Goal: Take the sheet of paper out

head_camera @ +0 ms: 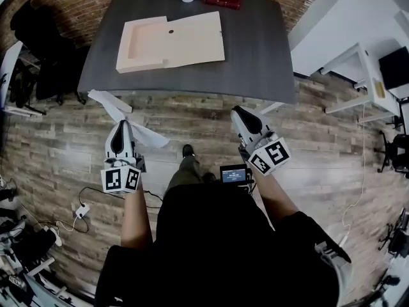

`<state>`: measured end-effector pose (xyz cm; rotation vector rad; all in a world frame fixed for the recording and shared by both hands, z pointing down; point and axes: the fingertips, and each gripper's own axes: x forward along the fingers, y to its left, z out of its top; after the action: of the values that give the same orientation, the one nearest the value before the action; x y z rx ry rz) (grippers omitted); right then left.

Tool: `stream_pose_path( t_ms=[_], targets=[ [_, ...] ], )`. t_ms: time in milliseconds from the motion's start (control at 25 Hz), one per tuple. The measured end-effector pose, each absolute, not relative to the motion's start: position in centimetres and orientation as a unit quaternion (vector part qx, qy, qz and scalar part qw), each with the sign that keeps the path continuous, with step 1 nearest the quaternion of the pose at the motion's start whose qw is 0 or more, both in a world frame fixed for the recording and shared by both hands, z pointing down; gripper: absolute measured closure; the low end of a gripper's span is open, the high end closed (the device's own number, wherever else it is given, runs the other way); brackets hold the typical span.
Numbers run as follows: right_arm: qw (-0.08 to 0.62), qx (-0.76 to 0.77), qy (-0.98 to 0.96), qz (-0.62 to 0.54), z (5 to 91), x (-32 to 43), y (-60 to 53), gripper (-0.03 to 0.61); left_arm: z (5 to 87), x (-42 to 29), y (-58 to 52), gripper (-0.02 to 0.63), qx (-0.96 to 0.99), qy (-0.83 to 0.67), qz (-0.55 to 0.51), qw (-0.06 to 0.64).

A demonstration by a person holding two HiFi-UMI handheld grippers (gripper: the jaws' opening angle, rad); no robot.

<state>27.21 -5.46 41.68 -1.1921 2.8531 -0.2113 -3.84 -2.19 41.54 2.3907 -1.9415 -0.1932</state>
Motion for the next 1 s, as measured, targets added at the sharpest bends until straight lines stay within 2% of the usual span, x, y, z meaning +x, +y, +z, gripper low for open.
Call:
stream_pose_path(
  t_ms=[400,800,1000],
  targets=[
    [-0.006,-0.389,0.919,-0.062,45.1,29.9,3.3,0.541,42.7,1.7,7.6,0.617,0.781,-0.624,0.012,-0.014],
    [-0.039,-0.411,0.909,-0.063,46.2,25.8,6.2,0.541,46.0,-0.6,10.1,0.617,0.798,-0.601,-0.004,0.027],
    [-0.041,-0.44,0.894,-0.072,46.0,24.1,6.4,0.542,45.1,-2.1,9.2,0.617,0.816,-0.577,-0.002,0.018]
  ],
)
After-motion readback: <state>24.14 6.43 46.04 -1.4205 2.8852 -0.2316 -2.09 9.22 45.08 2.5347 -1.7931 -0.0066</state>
